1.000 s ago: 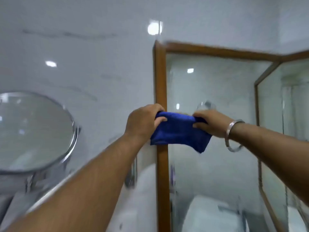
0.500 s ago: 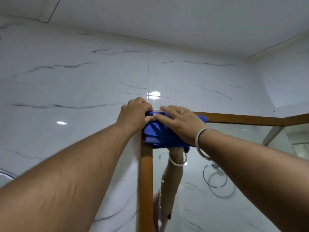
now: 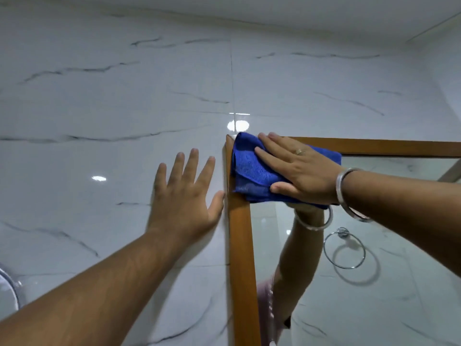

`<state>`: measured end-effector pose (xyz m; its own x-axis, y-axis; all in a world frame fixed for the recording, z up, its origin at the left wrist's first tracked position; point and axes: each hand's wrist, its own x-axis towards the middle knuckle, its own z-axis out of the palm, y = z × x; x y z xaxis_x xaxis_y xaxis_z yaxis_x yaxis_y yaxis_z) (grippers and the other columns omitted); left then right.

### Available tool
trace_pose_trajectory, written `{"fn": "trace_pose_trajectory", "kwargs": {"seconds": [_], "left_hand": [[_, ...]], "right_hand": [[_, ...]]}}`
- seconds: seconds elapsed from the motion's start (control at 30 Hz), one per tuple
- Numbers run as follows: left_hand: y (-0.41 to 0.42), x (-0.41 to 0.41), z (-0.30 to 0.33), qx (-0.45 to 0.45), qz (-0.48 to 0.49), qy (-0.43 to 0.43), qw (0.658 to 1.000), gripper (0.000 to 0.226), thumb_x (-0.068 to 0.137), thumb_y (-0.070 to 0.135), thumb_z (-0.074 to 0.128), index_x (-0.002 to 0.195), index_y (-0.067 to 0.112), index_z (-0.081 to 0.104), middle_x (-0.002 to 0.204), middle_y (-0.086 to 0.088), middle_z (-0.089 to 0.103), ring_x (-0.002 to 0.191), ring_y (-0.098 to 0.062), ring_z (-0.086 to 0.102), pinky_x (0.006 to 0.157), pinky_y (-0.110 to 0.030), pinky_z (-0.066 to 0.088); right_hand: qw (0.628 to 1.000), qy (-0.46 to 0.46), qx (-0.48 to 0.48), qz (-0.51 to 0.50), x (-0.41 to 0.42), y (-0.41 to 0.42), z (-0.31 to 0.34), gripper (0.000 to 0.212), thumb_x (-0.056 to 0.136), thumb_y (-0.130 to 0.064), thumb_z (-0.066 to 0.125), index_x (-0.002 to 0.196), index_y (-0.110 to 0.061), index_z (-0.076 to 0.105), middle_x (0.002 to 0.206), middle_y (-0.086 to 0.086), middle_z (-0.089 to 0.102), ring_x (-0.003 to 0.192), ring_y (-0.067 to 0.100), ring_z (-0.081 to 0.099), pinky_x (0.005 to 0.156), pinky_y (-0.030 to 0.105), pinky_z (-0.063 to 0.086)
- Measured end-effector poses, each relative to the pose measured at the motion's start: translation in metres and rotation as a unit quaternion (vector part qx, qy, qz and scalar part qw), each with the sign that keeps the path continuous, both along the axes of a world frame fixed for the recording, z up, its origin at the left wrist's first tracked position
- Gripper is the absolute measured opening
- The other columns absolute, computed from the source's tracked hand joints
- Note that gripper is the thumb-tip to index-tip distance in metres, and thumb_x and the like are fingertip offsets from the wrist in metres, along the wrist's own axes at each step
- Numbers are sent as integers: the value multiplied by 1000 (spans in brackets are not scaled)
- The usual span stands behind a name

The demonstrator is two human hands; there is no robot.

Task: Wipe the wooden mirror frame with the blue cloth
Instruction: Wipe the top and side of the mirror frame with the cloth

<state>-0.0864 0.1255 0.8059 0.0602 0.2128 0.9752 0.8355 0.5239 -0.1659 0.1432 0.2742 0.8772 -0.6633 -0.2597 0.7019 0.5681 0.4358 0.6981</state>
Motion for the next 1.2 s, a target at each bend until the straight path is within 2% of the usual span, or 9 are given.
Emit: {"fn": "trace_pose_trajectory", "kwargs": {"seconds": [0.13, 0.3, 0.47, 0.57, 0.73, 0.83, 0.93, 1.07, 1.2], "left_hand": [[5, -5, 1, 8, 6, 22, 1000, 77, 91, 64, 14, 160, 28, 11, 168, -11, 10, 154, -32, 10, 122, -59, 13], [8, -7, 0, 11, 13, 33, 999, 77, 93, 63, 13, 160, 26, 8, 168, -12, 8, 154, -34, 9, 122, -60, 12], [7, -7, 0, 6, 9, 34, 999, 76, 93, 62, 15, 159, 24, 11, 168, -13, 9, 154, -35, 10, 122, -61, 12], [6, -6, 0, 1, 9, 33, 999, 77, 93, 62, 14, 159, 23, 10, 167, -14, 9, 153, -35, 10, 122, -61, 11], [3, -5, 0, -1, 8, 29, 1000, 77, 92, 62, 15, 160, 25, 10, 168, -13, 9, 154, -34, 11, 122, -59, 11], [2, -6, 0, -2, -3, 33, 999, 76, 93, 62, 18, 159, 26, 13, 167, -12, 13, 153, -33, 13, 122, -60, 13], [4, -7, 0, 5, -2, 34, 999, 75, 93, 62, 17, 159, 27, 15, 167, -12, 15, 153, -33, 15, 122, -60, 15], [5, -8, 1, -2, 1, 36, 999, 78, 90, 63, 15, 159, 26, 13, 167, -12, 11, 153, -34, 12, 122, -60, 12], [8, -6, 1, 4, -1, 32, 999, 77, 92, 62, 15, 159, 25, 10, 168, -13, 8, 154, -34, 9, 122, -61, 10]], "right_hand": [[998, 67, -11, 11, -10, -3, 6, 71, 96, -55, 22, 153, -18, 2, 162, 7, -3, 149, 23, -3, 118, 24, -11], [975, 165, -118, 88, -39, -19, -41, 65, 97, -50, 23, 154, -24, 6, 163, 7, 0, 151, 23, 1, 122, 37, 5], [983, 99, -146, 55, -34, -28, -176, 69, 95, -51, 27, 154, -24, 4, 163, 4, 1, 151, 17, -2, 121, 29, -4], [993, 62, -105, -7, -22, -27, -211, 71, 95, -51, 28, 153, -12, 14, 160, 14, 17, 148, 28, 15, 117, 38, 11], [979, 187, -79, -5, -45, -39, -104, 63, 97, -44, 27, 148, -7, 24, 158, 16, 8, 147, 32, 9, 120, 46, 9], [977, 190, -96, 19, -51, -41, -29, 68, 97, -38, 31, 153, -10, 4, 161, 12, -10, 148, 24, -13, 123, 42, 0], [972, 175, -140, 74, -54, -38, -18, 71, 95, -37, 30, 153, -17, -5, 163, 4, -10, 150, 16, -10, 123, 38, 1], [955, 155, -205, 150, -59, -46, -117, 77, 89, -47, 31, 154, -21, -1, 164, 0, -7, 150, 12, -8, 122, 31, -1], [979, 75, -169, 80, -47, -42, -195, 84, 88, -53, 33, 154, -13, -2, 164, 6, -4, 151, 20, -3, 119, 35, 5]]}}
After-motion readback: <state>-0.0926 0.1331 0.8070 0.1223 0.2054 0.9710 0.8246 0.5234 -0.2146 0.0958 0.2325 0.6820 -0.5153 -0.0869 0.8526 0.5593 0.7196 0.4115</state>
